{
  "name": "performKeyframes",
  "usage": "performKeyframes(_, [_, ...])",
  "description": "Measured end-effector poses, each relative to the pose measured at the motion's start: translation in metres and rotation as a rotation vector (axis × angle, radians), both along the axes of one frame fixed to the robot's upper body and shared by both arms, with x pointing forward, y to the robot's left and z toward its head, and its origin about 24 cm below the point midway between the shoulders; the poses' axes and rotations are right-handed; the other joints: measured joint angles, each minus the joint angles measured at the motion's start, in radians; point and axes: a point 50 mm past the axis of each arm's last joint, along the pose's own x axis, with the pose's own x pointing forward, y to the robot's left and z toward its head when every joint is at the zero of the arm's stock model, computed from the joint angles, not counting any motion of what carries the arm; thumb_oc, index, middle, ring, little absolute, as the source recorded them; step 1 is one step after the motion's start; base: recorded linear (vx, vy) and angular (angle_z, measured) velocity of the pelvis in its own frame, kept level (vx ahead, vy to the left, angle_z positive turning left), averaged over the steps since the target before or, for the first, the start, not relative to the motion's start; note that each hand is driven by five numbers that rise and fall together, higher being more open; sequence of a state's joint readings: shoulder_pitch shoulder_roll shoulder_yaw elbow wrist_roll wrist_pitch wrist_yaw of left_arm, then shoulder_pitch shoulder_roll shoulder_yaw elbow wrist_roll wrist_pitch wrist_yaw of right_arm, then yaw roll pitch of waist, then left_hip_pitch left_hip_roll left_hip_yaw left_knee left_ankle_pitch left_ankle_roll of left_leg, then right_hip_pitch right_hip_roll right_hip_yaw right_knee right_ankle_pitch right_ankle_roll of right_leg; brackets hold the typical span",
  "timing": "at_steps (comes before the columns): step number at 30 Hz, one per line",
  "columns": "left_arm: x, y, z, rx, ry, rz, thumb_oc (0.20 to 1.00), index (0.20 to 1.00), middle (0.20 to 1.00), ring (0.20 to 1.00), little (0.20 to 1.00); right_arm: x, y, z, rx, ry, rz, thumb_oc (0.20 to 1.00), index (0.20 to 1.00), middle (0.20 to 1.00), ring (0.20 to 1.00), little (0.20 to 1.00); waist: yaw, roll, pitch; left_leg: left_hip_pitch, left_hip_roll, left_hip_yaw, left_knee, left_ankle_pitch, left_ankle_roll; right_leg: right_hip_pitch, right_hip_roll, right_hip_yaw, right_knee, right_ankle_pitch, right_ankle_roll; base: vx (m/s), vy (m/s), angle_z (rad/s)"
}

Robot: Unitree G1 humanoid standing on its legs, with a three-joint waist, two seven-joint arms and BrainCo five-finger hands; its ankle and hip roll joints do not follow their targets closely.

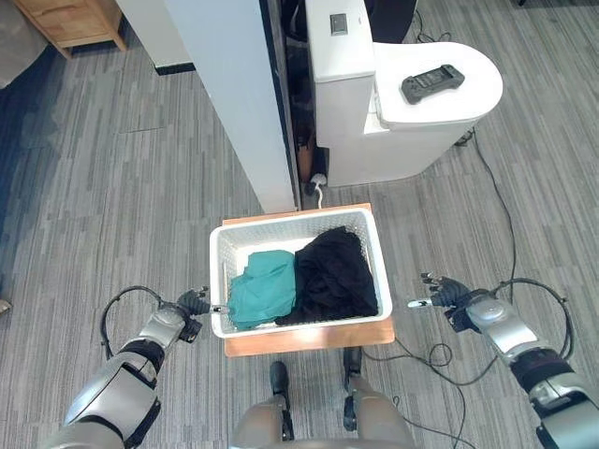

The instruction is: Grab the laundry basket,head to the washer,open it,put in the laundry and shut it.

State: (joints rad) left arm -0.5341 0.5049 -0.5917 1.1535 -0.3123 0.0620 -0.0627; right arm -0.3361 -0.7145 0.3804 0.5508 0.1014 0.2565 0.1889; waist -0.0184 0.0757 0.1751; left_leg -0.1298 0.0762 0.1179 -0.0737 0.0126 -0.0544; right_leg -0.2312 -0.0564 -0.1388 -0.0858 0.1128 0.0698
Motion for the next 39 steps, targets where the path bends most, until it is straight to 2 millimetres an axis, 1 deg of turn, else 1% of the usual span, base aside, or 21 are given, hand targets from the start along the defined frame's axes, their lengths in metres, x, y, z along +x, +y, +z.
performKeyframes(4, [-0.001,0.001,-0.001,0.010,0.007,-0.002,1.000,1.000,1.000,1.000,1.000,0.005,0.002,0.006,-0.003,-0.042,0.002,1.000,1.000,1.000,1.000,1.000,0.004,0.000,0.000,0.000,0.004,-0.001,0.000,0.000,0.000,0.001,0.003,-0.001,0.000,0.001,-0.002,0.01,0.003,0.00])
performKeyframes(7, [-0.002,0.002,-0.001,0.023,0.015,-0.004,1.000,1.000,1.000,1.000,1.000,0.012,0.012,0.007,-0.011,-0.068,0.018,1.000,1.000,1.000,1.000,1.000,0.004,0.001,0.000,0.007,0.004,-0.001,-0.001,0.000,0.000,0.008,0.002,-0.002,0.000,0.001,-0.002,0.00,0.000,0.00])
performKeyframes(9, [0.001,0.002,0.001,0.036,0.010,-0.015,1.000,1.000,1.000,1.000,1.000,0.016,0.019,0.007,0.005,-0.073,0.022,1.000,1.000,1.000,1.000,1.000,0.006,0.001,0.000,0.006,0.004,-0.002,-0.001,0.000,0.000,0.007,0.002,-0.002,0.000,0.002,-0.003,-0.02,0.003,0.00])
performKeyframes(14, [0.008,0.002,0.007,0.067,-0.003,-0.021,1.000,1.000,1.000,1.000,1.000,0.030,0.041,0.011,0.033,-0.102,0.063,1.000,1.000,1.000,1.000,1.000,0.006,0.006,0.002,-0.011,0.003,-0.001,0.001,0.001,0.001,-0.011,0.001,-0.001,-0.005,0.006,-0.006,-0.01,0.002,0.00])
performKeyframes(17, [0.015,-0.006,0.010,0.056,-0.021,-0.033,1.000,1.000,1.000,1.000,1.000,0.034,0.050,0.012,0.037,-0.112,0.078,1.000,1.000,1.000,1.000,1.000,0.008,0.017,0.008,-0.025,0.002,0.000,0.000,0.004,0.005,-0.026,0.003,0.001,0.000,0.013,-0.009,0.00,0.000,0.00])
performKeyframes(21, [0.037,-0.011,0.031,0.065,-0.079,-0.036,1.000,1.000,1.000,1.000,1.000,0.042,0.060,0.017,0.011,-0.115,0.126,1.000,1.000,1.000,1.000,1.000,0.005,0.015,0.009,-0.036,0.003,0.001,0.002,0.005,0.004,-0.037,0.006,0.001,0.000,0.018,-0.016,-0.02,-0.003,0.00])
performKeyframes(22, [0.046,-0.013,0.041,0.070,-0.107,-0.041,1.000,1.000,1.000,1.000,1.000,0.045,0.062,0.019,0.001,-0.115,0.135,1.000,1.000,1.000,1.000,1.000,0.003,0.009,0.013,-0.038,0.002,0.001,0.003,0.005,0.004,-0.039,0.006,0.001,0.000,0.019,-0.017,0.00,0.000,0.00])
performKeyframes(25, [0.056,-0.016,0.053,0.095,-0.137,-0.058,1.000,1.000,1.000,1.000,1.000,0.049,0.063,0.021,-0.017,-0.110,0.141,1.000,1.000,1.000,1.000,1.000,0.004,0.002,0.017,-0.044,0.003,0.001,0.002,0.006,0.003,-0.045,0.005,0.001,0.000,0.021,-0.017,0.00,0.000,0.00])
performKeyframes(28, [0.059,-0.016,0.057,0.111,-0.145,-0.055,1.000,1.000,1.000,1.000,1.000,0.052,0.065,0.020,-0.016,-0.099,0.135,1.000,1.000,1.000,1.000,1.000,0.002,-0.005,0.022,-0.048,0.002,0.002,0.002,0.006,0.002,-0.049,0.005,0.002,0.000,0.023,-0.017,-0.02,0.010,-0.02])
performKeyframes(30, [0.065,-0.013,0.065,0.138,-0.155,-0.049,1.000,1.000,1.000,1.000,1.000,0.059,0.067,0.015,-0.046,-0.049,0.123,1.000,1.000,1.000,1.000,1.000,0.002,-0.018,0.030,-0.049,0.002,0.004,0.002,0.007,0.000,-0.052,0.006,0.004,0.000,0.024,-0.017,-0.02,-0.010,-0.01])
performKeyframes(32, [0.068,-0.014,0.069,0.147,-0.164,-0.054,1.000,1.000,1.000,1.000,1.000,0.062,0.069,0.016,-0.045,-0.045,0.119,1.000,1.000,1.000,1.000,1.000,0.003,-0.025,0.034,-0.051,0.003,0.004,0.001,0.008,0.000,-0.054,0.006,0.004,0.000,0.024,-0.017,-0.05,-0.019,0.01])
performKeyframes(34, [0.071,-0.009,0.076,0.191,-0.158,-0.050,1.000,1.000,1.000,1.000,1.000,0.072,0.079,0.015,-0.049,0.000,0.114,1.000,1.000,1.000,1.000,1.000,0.000,-0.034,0.038,-0.060,0.003,0.003,0.003,0.009,-0.002,-0.064,0.006,0.004,0.000,0.027,-0.019,0.00,0.000,0.00])
performKeyframes(36, [0.075,-0.008,0.083,0.197,-0.175,-0.037,1.000,1.000,1.000,1.000,1.000,0.080,0.087,0.024,-0.046,-0.013,0.123,1.000,1.000,1.000,1.000,1.000,0.002,-0.040,0.040,-0.067,0.003,0.004,0.002,0.011,-0.006,-0.072,0.007,0.005,0.000,0.029,-0.021,0.00,0.000,0.00])
performKeyframes(39, [0.074,-0.004,0.082,0.204,-0.165,-0.022,1.000,1.000,1.000,1.000,1.000,0.081,0.096,0.021,-0.064,0.009,0.147,1.000,1.000,1.000,1.000,1.000,0.002,-0.040,0.040,-0.067,0.003,0.005,0.002,0.011,-0.006,-0.073,0.008,0.006,0.000,0.029,-0.022,0.00,0.000,0.00])
